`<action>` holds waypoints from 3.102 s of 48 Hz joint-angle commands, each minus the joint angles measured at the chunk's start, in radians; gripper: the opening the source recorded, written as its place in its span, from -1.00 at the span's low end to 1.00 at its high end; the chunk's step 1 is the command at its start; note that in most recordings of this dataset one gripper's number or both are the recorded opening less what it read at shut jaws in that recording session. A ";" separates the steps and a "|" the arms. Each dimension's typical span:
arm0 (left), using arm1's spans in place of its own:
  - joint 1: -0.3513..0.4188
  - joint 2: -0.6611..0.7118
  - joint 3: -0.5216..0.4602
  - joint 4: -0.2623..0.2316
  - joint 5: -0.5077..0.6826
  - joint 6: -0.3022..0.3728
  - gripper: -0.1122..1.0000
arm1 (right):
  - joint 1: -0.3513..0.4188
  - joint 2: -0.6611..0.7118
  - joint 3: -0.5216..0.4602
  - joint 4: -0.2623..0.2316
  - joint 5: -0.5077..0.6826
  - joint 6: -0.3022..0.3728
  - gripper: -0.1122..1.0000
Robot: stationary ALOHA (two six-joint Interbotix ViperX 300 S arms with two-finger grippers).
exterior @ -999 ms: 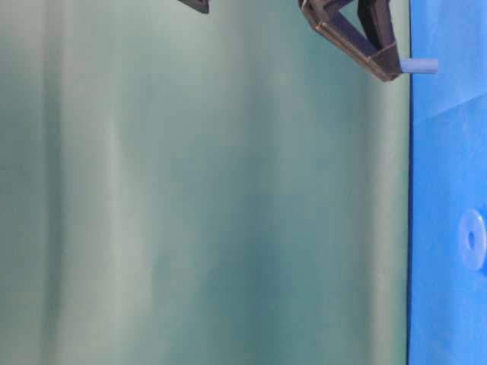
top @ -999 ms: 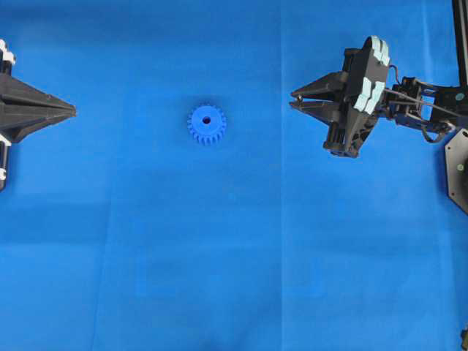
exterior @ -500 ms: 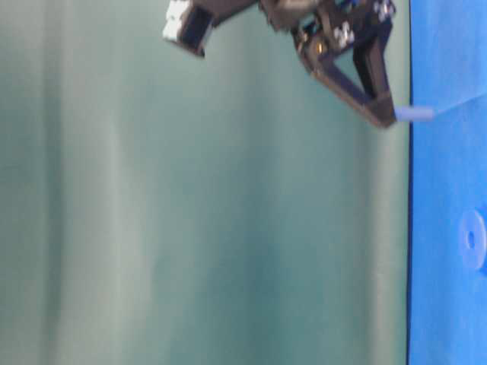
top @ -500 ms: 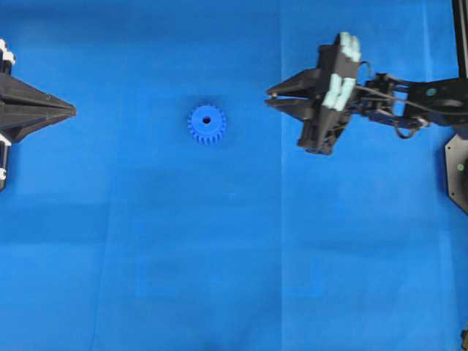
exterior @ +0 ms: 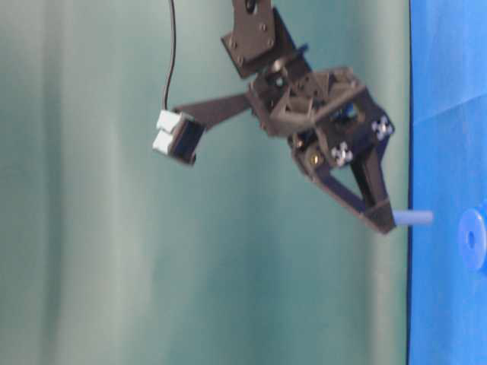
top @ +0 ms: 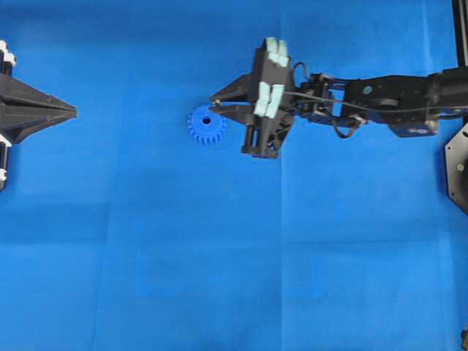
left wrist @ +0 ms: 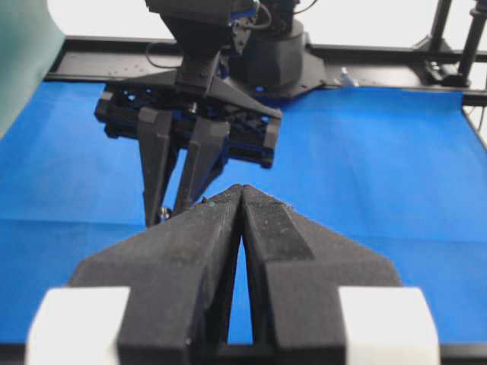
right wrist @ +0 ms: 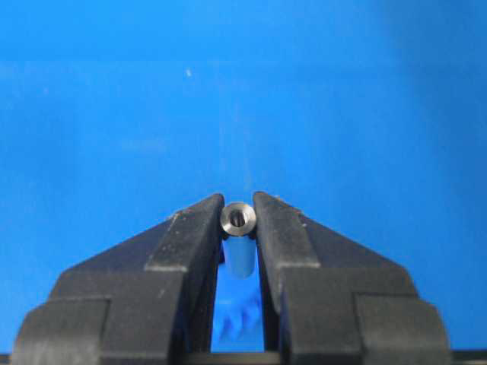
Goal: Insert the shaft placed at a random location into the center hole of the small gear at another random location.
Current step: 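Lift the shaft upright and carry it left over the blue gear, then align the held shaft above the gear's center hole with the right gripper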
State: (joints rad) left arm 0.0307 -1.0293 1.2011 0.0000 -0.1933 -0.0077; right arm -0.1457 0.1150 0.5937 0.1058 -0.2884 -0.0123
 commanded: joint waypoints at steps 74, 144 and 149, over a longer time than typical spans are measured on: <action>0.003 0.005 -0.009 0.002 0.009 -0.009 -0.80 | 0.018 0.071 -0.072 0.000 0.025 0.003 -0.75; 0.003 0.003 -0.008 0.002 0.006 -0.029 -0.80 | 0.018 0.120 -0.023 0.020 -0.063 -0.012 -0.75; 0.003 0.003 -0.008 0.002 0.006 -0.031 -0.80 | 0.018 0.126 -0.025 0.020 -0.067 -0.014 -0.75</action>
State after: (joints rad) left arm 0.0322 -1.0293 1.2011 0.0000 -0.1795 -0.0383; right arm -0.1289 0.2531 0.5768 0.1243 -0.3451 -0.0230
